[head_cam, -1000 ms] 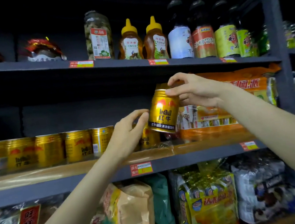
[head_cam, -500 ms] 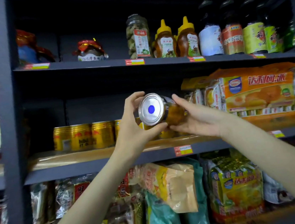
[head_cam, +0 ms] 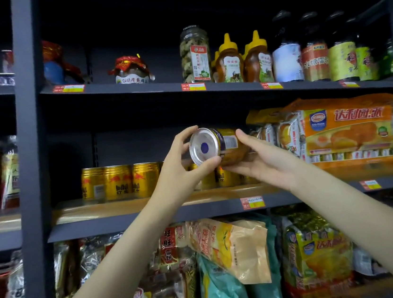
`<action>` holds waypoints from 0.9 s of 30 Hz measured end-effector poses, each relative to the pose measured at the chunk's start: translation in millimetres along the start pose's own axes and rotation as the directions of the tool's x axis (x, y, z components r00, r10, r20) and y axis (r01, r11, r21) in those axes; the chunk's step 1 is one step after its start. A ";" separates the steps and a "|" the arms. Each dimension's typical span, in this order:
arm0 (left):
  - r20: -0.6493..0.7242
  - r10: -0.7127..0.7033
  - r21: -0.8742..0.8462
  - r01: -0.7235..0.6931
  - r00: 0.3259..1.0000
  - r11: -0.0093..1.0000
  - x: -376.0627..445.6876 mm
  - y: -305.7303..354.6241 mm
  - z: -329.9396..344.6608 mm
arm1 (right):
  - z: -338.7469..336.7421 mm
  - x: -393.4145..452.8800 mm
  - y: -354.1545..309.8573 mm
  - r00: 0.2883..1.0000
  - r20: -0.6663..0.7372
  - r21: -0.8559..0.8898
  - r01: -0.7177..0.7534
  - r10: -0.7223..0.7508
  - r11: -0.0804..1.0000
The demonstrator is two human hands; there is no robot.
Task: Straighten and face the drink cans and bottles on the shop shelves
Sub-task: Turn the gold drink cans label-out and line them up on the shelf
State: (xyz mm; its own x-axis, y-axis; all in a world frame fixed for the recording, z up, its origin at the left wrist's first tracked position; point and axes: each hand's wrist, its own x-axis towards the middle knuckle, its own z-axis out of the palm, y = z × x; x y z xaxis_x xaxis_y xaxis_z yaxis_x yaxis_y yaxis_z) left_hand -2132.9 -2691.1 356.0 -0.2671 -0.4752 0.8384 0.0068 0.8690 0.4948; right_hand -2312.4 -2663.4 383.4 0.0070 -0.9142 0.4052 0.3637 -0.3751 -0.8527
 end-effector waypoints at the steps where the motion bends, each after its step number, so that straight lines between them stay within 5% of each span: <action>1: 0.018 -0.083 -0.136 0.085 0.996 0.987 1.1 -0.6 0.6 | -0.1 1.7 1.3 0.999 0.008 -0.024 0.053 -0.053 0.998; 3: 0.104 -0.287 -0.467 0.302 0.952 0.831 2.6 1.9 3.0 | 0.0 5.2 3.5 0.984 0.028 -0.115 0.176 -0.174 0.978; 5: 0.142 -0.356 -0.559 0.372 0.924 0.741 4.6 -0.5 4.6 | -0.8 5.9 2.7 0.966 0.073 -0.199 0.260 -0.250 0.945; 8: 0.022 -0.245 -0.400 0.233 0.969 0.886 7.1 -7.4 0.5 | -6.9 6.1 -2.6 0.981 0.131 -0.266 0.173 -0.142 0.948; 10: -0.011 -0.065 -0.079 0.064 0.998 0.995 9.0 -7.3 -5.2 | -9.3 7.3 -4.4 0.997 0.076 -0.284 0.029 -0.008 0.958; 13: 0.080 0.112 0.162 -0.123 0.991 0.979 12.3 -3.7 -3.2 | -8.6 12.0 -1.4 0.997 0.027 -0.233 -0.068 0.076 0.970; 18: -0.070 -0.006 0.010 0.007 0.998 1.000 20.3 -6.5 7.6 | -11.1 17.5 0.6 0.998 0.039 0.005 -0.053 0.053 0.999; 27: -0.010 -0.139 -0.172 0.135 0.990 0.976 23.2 -6.0 11.3 | -21.6 17.6 -3.0 0.978 0.125 -0.075 0.176 -0.166 0.981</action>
State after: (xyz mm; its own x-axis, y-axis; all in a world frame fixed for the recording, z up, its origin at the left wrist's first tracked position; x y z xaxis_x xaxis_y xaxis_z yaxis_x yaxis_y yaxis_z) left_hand -2150.0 -2705.8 369.9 -0.2558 -0.5924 0.7640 0.1360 0.7604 0.6351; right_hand -2333.5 -2681.7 385.9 0.0626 -0.8128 0.5792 0.2879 -0.5409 -0.7903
